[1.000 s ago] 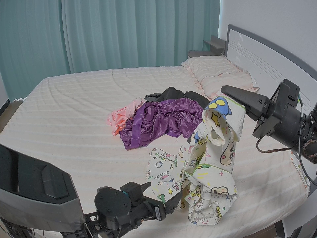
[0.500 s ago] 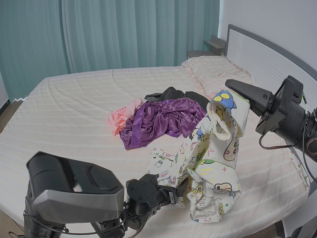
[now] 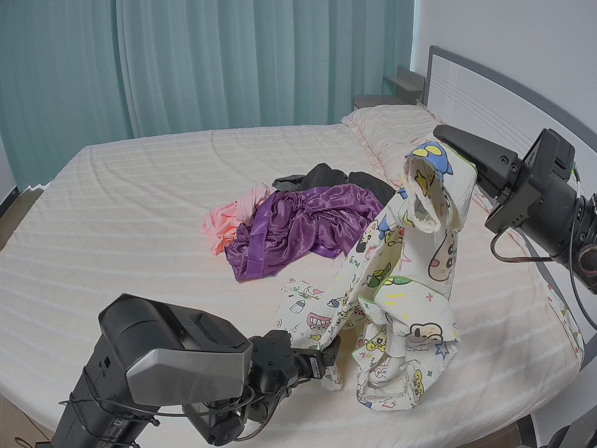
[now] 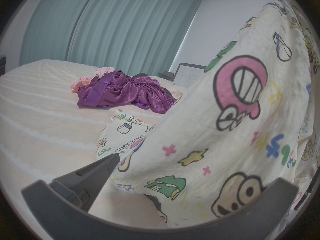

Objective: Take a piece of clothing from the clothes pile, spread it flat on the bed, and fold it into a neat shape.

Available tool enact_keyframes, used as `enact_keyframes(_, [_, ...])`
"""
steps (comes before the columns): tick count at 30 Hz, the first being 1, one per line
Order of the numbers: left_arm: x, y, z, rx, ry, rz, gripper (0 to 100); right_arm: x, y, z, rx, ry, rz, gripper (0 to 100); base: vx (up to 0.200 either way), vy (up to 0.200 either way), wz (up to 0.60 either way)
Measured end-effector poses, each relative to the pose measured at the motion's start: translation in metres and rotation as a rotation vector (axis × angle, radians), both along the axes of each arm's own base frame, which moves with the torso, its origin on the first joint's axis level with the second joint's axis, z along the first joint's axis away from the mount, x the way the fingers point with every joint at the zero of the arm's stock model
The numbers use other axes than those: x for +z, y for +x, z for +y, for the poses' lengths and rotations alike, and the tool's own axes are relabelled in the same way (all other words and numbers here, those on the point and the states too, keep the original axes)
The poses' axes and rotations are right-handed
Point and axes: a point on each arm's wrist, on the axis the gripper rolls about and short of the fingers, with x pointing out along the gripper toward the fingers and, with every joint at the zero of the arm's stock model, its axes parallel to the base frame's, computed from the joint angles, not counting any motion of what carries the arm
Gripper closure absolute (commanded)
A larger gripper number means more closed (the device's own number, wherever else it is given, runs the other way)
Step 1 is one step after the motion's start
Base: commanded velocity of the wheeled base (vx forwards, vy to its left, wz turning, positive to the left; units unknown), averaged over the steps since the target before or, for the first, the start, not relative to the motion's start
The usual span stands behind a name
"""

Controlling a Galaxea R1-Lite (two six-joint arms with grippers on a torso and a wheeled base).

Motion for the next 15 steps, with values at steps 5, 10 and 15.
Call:
enact_keyframes(5, [-0.004,-0.001,0.002,0.015,-0.025,0.031,100,-0.002,0.004,-0.004,-0.022,-0.004,0.006,100,0.0,0.0,0.0])
enact_keyframes(10, [-0.007,-0.01,0.01,0.028,-0.02,0.078,100,-0.008,0.01,-0.014,-0.07,-0.017,0.026,100,0.0,0.0,0.0])
enact_keyframes(15, [0.006,-0.026,0.027,0.065,-0.066,0.145,100,-0.03,0.017,-0.034,-0.159,-0.058,0.096,100,0.0,0.0,0.0])
